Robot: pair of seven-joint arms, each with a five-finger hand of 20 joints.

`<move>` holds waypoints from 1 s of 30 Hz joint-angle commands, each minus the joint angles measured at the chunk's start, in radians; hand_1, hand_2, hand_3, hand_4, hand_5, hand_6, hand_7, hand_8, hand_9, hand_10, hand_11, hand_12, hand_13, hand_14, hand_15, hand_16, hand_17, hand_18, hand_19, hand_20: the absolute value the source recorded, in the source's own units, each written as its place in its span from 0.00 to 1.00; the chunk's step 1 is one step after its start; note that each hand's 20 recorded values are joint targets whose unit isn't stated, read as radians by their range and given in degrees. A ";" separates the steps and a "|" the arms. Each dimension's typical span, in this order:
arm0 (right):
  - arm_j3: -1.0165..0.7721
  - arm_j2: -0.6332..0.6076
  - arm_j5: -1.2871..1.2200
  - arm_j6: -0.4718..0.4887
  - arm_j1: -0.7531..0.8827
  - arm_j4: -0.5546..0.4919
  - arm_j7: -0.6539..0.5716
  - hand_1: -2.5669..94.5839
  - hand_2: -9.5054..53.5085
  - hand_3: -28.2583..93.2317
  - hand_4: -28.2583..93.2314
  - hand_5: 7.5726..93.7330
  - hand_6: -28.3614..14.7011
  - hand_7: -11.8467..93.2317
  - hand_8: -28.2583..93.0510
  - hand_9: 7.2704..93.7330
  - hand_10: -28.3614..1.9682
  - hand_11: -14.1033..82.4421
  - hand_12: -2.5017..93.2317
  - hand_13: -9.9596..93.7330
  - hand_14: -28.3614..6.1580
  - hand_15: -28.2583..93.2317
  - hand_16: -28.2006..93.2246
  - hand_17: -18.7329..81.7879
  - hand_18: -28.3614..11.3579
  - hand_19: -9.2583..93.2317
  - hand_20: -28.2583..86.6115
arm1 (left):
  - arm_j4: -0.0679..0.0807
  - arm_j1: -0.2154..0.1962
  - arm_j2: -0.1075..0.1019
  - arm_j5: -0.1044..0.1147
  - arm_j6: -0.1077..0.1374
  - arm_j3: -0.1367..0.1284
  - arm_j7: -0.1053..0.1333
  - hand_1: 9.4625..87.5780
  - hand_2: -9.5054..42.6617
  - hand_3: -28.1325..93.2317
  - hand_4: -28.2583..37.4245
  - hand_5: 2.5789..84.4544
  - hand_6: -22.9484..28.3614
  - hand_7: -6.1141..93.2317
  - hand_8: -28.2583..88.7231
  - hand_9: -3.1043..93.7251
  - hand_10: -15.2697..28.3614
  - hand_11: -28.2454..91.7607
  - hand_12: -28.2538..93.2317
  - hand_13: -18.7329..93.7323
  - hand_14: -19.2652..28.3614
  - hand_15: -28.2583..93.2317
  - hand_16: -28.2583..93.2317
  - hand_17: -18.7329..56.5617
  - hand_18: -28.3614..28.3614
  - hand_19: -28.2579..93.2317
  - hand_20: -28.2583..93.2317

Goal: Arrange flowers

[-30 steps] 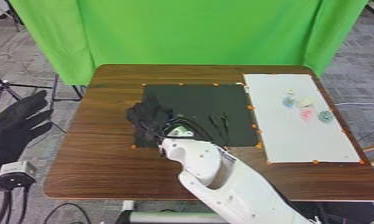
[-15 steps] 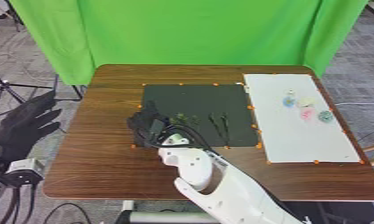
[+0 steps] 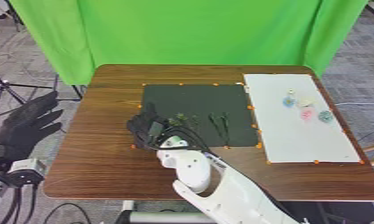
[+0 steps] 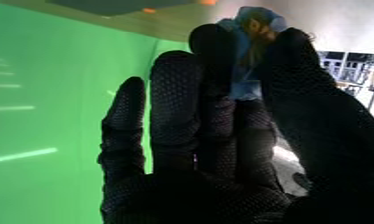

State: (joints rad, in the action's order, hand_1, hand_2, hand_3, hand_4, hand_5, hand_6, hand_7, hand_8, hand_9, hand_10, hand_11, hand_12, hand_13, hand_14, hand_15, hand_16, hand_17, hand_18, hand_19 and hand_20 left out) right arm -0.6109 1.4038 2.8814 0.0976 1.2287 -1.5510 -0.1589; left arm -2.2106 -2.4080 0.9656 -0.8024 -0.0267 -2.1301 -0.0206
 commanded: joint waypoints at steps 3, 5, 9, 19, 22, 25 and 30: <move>0.006 0.007 0.040 0.026 -0.006 0.018 -0.030 0.43 0.00 0.90 0.00 0.53 0.70 0.56 0.22 0.66 0.72 0.47 0.45 0.64 0.65 0.82 0.46 0.32 0.23 0.76 0.68 | 0.002 -0.002 -0.001 -0.001 -0.007 0.003 -0.008 0.15 0.18 0.81 0.00 0.22 0.46 0.27 0.15 0.21 0.55 0.33 0.40 0.29 0.63 0.35 0.30 0.10 0.82 0.54 0.31; 0.003 0.009 0.040 0.042 -0.006 0.021 -0.039 0.43 0.00 0.90 0.00 0.53 0.70 0.56 0.22 0.66 0.71 0.47 0.44 0.63 0.65 0.81 0.46 0.32 0.23 0.76 0.68 | 0.004 0.000 -0.001 -0.001 -0.008 0.004 -0.010 0.15 0.18 0.81 0.00 0.22 0.46 0.27 0.15 0.21 0.55 0.33 0.40 0.29 0.63 0.35 0.30 0.10 0.82 0.54 0.31; -0.003 0.011 0.047 0.057 -0.008 0.025 -0.038 0.42 0.00 0.91 0.00 0.52 0.70 0.56 0.21 0.62 0.69 0.50 0.41 0.61 0.64 0.82 0.46 0.31 0.23 0.76 0.68 | 0.004 -0.001 0.000 -0.002 -0.008 0.004 -0.009 0.15 0.18 0.81 0.00 0.22 0.46 0.27 0.15 0.21 0.55 0.33 0.40 0.29 0.63 0.35 0.30 0.10 0.82 0.54 0.31; -0.037 0.018 0.019 0.091 0.007 -0.001 -0.039 0.38 0.00 0.95 0.00 0.52 0.65 0.44 0.09 0.54 0.62 0.56 0.32 0.56 0.59 0.82 0.44 0.29 0.22 0.76 0.68 | 0.001 -0.005 0.003 -0.003 -0.006 0.004 -0.008 0.16 0.18 0.81 0.00 0.22 0.46 0.27 0.15 0.21 0.55 0.33 0.40 0.29 0.63 0.35 0.30 0.10 0.82 0.54 0.31; -0.045 0.020 0.022 0.093 0.006 -0.001 -0.044 0.36 0.00 0.95 0.00 0.51 0.62 0.38 0.10 0.52 0.59 0.55 0.32 0.54 0.58 0.83 0.43 0.29 0.22 0.75 0.68 | 0.002 -0.004 0.005 -0.003 -0.010 0.004 -0.009 0.15 0.18 0.81 0.00 0.22 0.47 0.27 0.15 0.21 0.55 0.33 0.40 0.29 0.63 0.35 0.30 0.10 0.82 0.54 0.31; -0.053 0.019 0.003 0.112 0.002 -0.010 -0.046 0.35 0.00 0.95 0.00 0.50 0.59 0.36 0.11 0.50 0.58 0.53 0.32 0.53 0.56 0.83 0.43 0.28 0.22 0.75 0.68 | 0.001 -0.008 0.008 -0.004 -0.008 0.002 -0.005 0.15 0.18 0.81 0.00 0.22 0.47 0.27 0.15 0.21 0.55 0.33 0.40 0.29 0.63 0.35 0.30 0.10 0.82 0.54 0.31; -0.050 0.013 0.005 0.092 0.000 -0.013 -0.045 0.34 0.00 0.94 0.00 0.48 0.58 0.34 0.12 0.48 0.57 0.53 0.32 0.52 0.55 0.83 0.42 0.27 0.21 0.75 0.68 | -0.002 -0.015 0.012 -0.004 -0.006 -0.001 0.000 0.15 0.18 0.81 0.00 0.22 0.47 0.27 0.15 0.21 0.55 0.33 0.40 0.29 0.63 0.35 0.30 0.10 0.82 0.54 0.31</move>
State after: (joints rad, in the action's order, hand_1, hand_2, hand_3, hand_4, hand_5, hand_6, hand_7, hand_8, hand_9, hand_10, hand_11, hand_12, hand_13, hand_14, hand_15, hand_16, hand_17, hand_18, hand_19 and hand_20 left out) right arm -0.6601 1.4147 2.8858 0.1953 1.2363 -1.5478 -0.1956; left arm -2.2086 -2.4051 0.9658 -0.8024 -0.0275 -2.1266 -0.0215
